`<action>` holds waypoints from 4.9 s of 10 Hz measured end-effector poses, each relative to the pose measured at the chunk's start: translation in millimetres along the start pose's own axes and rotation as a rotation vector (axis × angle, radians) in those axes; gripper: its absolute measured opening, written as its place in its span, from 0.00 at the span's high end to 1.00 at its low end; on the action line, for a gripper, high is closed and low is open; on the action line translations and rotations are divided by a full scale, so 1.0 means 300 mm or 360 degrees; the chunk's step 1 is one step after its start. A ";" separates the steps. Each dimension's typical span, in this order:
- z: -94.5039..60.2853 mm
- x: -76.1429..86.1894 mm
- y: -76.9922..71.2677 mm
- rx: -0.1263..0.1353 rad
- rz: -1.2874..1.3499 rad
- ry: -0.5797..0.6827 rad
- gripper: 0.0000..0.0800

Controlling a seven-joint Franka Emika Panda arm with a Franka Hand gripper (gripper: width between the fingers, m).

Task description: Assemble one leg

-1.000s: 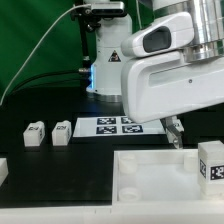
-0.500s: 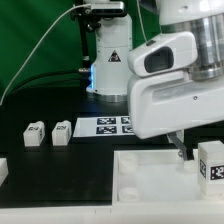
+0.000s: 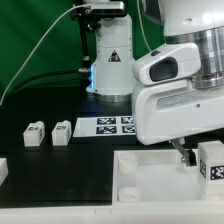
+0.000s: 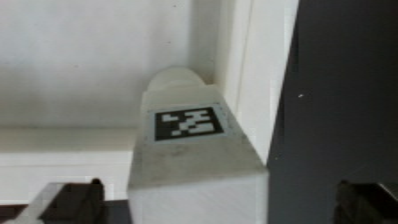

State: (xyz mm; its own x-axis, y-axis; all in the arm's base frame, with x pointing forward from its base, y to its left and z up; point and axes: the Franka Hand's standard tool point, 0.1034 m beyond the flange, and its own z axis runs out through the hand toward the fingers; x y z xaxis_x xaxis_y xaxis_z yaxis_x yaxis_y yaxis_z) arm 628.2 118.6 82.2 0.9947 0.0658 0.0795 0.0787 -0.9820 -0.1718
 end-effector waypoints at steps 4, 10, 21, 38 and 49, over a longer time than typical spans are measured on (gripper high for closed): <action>0.001 0.000 0.001 0.0001 0.0020 0.0000 0.61; 0.001 0.011 0.037 0.0054 0.1341 0.0042 0.61; 0.020 -0.031 0.004 0.0052 0.1597 -0.0030 0.28; 0.009 -0.009 0.038 -0.0074 0.1354 -0.0014 0.63; 0.029 -0.018 0.022 0.0006 0.1779 -0.0064 0.20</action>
Offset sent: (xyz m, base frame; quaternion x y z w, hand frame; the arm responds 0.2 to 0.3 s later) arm 0.0000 0.0000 0.0000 0.0000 0.0000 0.0000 1.0000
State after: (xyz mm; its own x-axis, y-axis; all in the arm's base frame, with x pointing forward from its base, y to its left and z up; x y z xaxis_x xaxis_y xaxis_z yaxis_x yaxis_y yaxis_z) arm 624.1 113.2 72.0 0.5079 -0.8476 -0.1535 -0.8607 -0.4923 -0.1298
